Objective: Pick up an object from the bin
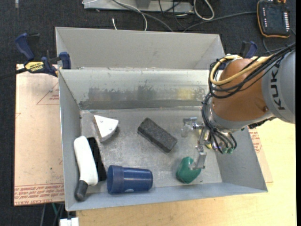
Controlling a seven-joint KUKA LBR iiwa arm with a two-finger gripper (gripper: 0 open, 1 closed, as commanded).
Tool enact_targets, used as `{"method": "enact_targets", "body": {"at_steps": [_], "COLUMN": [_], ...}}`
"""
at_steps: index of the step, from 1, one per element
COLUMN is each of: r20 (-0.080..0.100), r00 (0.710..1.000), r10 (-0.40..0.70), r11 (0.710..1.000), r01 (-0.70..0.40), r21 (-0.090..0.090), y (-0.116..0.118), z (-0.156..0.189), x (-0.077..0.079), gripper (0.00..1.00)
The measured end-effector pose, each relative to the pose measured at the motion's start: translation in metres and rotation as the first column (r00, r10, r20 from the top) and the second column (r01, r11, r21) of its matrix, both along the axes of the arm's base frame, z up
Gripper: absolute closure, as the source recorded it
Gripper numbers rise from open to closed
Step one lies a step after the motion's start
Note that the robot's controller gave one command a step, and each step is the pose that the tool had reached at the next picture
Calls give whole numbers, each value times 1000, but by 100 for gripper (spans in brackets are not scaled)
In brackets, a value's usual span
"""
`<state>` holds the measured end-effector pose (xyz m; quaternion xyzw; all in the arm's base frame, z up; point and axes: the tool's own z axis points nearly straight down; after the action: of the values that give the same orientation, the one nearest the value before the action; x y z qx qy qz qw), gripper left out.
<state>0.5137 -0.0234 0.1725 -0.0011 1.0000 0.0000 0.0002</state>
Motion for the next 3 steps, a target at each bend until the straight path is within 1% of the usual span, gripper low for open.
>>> {"method": "enact_targets", "body": {"at_steps": [1,2,3], "r20": [0,0,0], "r00": [1000,983,983], "r10": [0,-184,-184], "r11": [1000,983,983], "r01": [0,184,184], "r21": [0,1,1], "y": [0,28,28], "z": [0,-26,-26], "x": [0,5,5], "gripper": [0,100,0]}}
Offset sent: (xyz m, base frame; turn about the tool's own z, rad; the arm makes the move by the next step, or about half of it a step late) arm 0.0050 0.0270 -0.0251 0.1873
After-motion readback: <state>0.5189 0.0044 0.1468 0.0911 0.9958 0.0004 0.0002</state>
